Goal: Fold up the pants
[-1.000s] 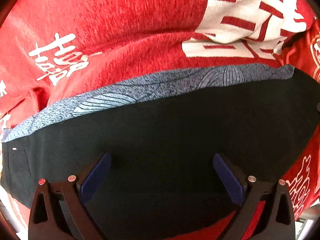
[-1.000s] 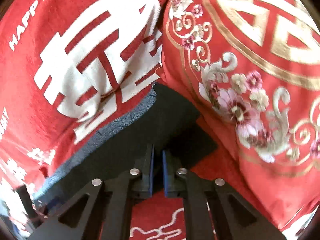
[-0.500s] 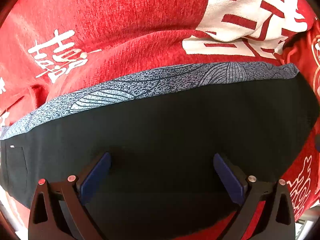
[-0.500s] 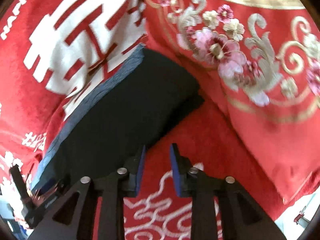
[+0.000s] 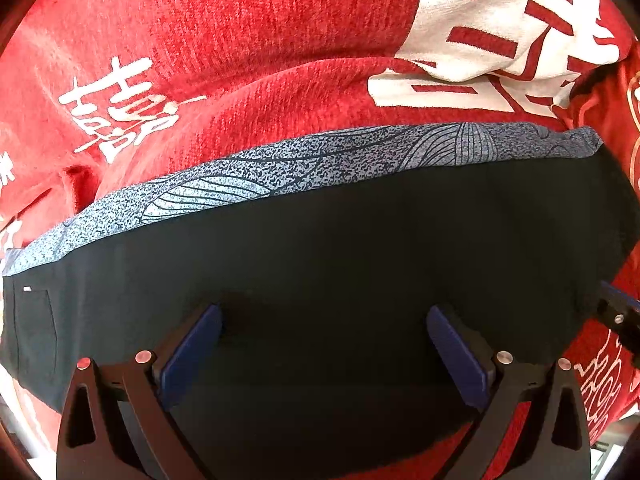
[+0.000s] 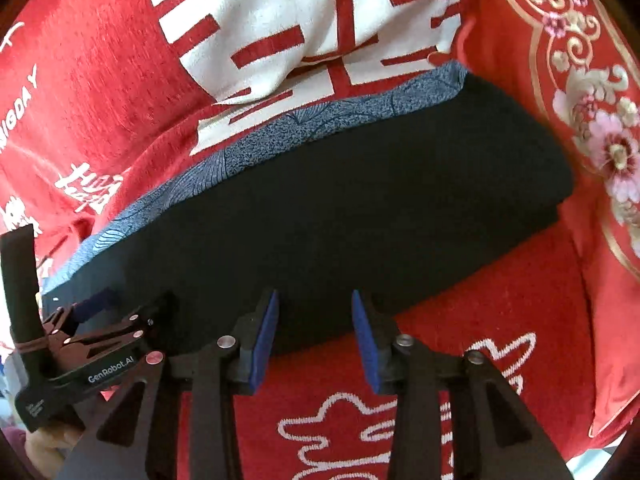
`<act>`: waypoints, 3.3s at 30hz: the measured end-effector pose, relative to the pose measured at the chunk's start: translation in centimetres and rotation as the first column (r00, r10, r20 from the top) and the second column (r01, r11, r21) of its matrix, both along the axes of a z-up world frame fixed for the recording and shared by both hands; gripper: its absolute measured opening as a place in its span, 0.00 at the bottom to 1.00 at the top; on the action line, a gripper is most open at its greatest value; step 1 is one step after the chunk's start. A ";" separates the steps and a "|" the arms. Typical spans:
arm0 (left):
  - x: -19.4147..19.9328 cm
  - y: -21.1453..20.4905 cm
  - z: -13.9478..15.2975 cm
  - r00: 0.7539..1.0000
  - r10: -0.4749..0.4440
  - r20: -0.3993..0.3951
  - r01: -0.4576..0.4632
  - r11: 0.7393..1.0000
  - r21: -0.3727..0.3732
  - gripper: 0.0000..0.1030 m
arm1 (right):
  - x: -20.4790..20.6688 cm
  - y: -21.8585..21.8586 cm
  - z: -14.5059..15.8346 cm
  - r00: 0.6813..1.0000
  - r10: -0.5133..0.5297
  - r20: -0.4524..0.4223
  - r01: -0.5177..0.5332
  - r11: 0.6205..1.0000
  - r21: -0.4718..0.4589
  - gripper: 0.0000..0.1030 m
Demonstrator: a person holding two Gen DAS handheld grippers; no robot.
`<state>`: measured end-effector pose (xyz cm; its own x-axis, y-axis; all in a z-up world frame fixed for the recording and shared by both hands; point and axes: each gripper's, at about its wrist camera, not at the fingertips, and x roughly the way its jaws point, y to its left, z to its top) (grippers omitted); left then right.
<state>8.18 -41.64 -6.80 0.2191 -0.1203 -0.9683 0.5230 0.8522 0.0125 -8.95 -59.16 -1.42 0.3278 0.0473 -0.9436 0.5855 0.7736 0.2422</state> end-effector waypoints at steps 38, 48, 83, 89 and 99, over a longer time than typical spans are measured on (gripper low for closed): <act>-1.2 -7.2 1.8 1.000 -0.007 -0.013 0.007 0.999 0.033 1.00 | -9.6 -9.5 -1.8 0.909 -0.377 0.179 0.300 0.888 0.348 0.56; -1.4 -7.5 0.5 1.000 -0.017 -0.026 0.017 1.000 0.014 1.00 | -9.0 -10.2 -2.1 0.859 -0.416 0.299 0.305 0.884 0.355 0.56; -3.3 -8.7 2.2 0.991 -0.131 0.027 0.133 0.986 -0.102 0.74 | -1.4 -6.3 6.1 0.870 -0.220 0.441 0.075 0.944 0.322 0.14; -2.2 -5.1 4.2 0.998 -0.058 -0.017 0.055 0.985 -0.164 0.74 | -0.5 -3.9 8.3 0.877 -0.147 0.457 0.033 0.968 0.248 0.14; 0.9 7.5 7.4 0.999 0.033 -0.020 -0.036 0.987 -0.154 0.74 | 3.8 4.7 10.6 0.898 0.053 0.436 -0.101 0.991 0.087 0.14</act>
